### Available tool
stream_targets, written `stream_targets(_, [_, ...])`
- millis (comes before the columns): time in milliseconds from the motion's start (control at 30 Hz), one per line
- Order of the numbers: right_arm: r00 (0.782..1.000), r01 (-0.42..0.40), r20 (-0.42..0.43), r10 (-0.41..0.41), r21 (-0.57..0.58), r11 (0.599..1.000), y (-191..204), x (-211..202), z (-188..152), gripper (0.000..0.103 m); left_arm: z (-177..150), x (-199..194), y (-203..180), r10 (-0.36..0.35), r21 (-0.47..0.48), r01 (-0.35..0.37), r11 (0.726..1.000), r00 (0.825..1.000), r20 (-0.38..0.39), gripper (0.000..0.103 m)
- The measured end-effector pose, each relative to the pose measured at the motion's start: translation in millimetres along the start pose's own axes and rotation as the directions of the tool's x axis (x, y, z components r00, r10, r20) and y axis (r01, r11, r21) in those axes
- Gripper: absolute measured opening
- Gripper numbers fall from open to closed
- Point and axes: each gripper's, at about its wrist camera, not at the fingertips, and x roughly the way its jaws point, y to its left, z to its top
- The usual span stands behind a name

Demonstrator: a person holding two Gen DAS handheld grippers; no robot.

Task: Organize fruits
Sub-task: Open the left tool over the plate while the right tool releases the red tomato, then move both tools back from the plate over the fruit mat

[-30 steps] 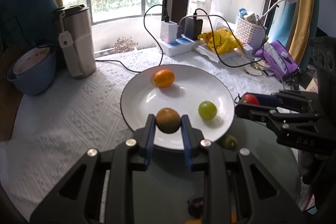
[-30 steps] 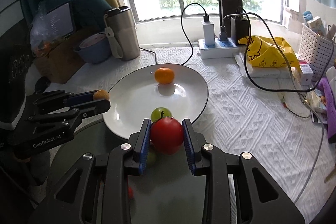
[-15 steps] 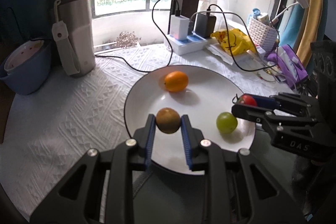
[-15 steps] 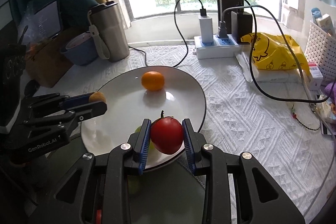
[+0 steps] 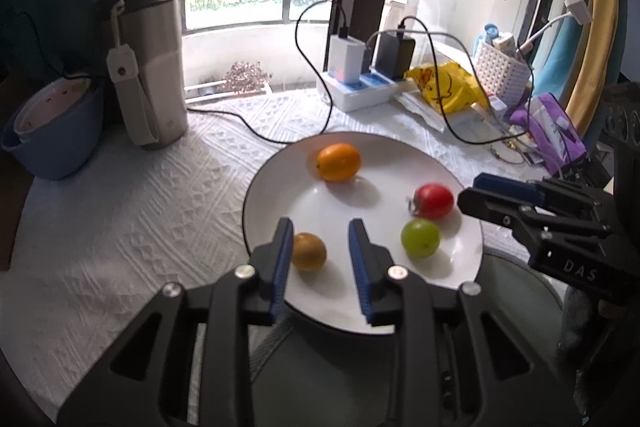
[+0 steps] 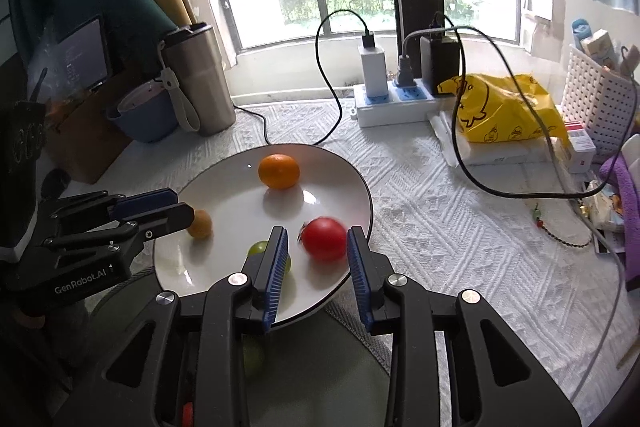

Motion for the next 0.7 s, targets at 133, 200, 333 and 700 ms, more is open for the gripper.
stream_targets(133, [1.0, 0.002, 0.012, -0.002, 0.001, 1.0, 3, -11, -2, 0.033, 0, -13, -2, -0.005, -0.004, 0.005, 1.0, 1.0, 0.027, 0.046])
stream_targets(200, [1.0, 0.002, 0.016, -0.002, 0.003, 1.0, 4, -17, -4, 0.033, 0, -19, -4, -0.003, -0.002, 0.003, 1.0, 0.999, 0.035, 0.046])
stream_targets(333, [1.0, 0.003, 0.024, -0.003, 0.006, 1.0, 8, -29, -10, 0.033, -4, -32, -7, -0.004, -0.004, 0.004, 1.0, 0.999, 0.049, 0.046])
stream_targets(700, [0.999, 0.004, 0.032, -0.004, 0.005, 1.0, 19, -51, -25, 0.033, -21, -57, -17, -0.012, -0.003, 0.012, 1.0, 0.998, 0.068, 0.046])
